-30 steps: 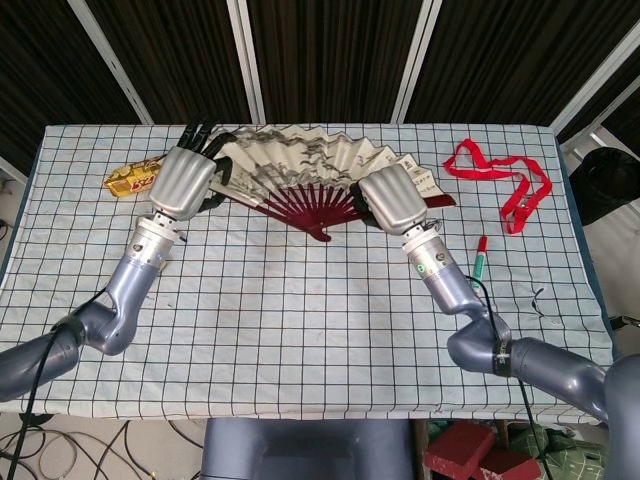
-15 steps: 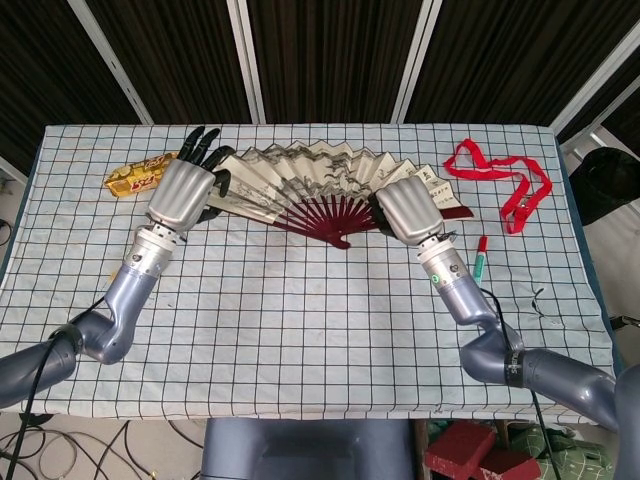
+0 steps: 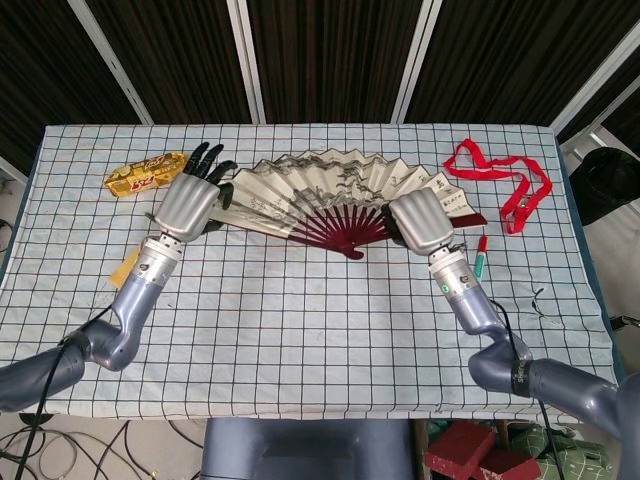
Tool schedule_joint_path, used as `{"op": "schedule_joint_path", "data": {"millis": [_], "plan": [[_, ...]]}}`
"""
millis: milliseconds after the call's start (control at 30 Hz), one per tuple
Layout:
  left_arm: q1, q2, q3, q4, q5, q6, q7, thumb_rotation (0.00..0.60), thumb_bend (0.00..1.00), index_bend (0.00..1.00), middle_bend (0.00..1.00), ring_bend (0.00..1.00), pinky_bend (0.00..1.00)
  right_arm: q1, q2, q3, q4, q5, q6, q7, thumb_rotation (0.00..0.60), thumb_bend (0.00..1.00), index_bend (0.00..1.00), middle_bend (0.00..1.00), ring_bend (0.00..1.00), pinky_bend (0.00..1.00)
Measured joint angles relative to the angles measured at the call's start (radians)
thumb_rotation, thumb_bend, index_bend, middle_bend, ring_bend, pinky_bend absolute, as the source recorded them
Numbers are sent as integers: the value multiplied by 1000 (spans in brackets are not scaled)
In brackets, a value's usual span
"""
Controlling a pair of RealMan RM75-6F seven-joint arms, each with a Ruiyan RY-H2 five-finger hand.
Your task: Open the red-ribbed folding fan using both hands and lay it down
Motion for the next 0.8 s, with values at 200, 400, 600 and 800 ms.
{"op": "schedule_joint_path", "data": {"millis": [200, 400, 600, 800], "plan": [[-4, -38, 7, 39, -1, -13, 2, 600, 359, 652, 233, 9, 25, -19, -17, -19, 35, -21, 6, 12, 600, 505, 921, 1000, 1000, 927], [-2, -72, 20, 82, 1, -26, -7, 600, 359, 652, 232, 8, 25, -43, -40, -32, 77, -26, 6, 36, 600, 505, 921, 1000, 1000, 927], [5, -108, 36, 131, 4, -35, -25, 600, 359, 652, 231, 8, 25, -65, -69, -44, 118, -30, 8, 56, 600, 505, 921, 1000, 1000, 928], [20, -147, 56, 176, 15, -38, -48, 600, 359, 651, 231, 9, 25, -92, -95, -63, 156, -46, 14, 71, 600, 505, 921, 1000, 1000, 927]]}}
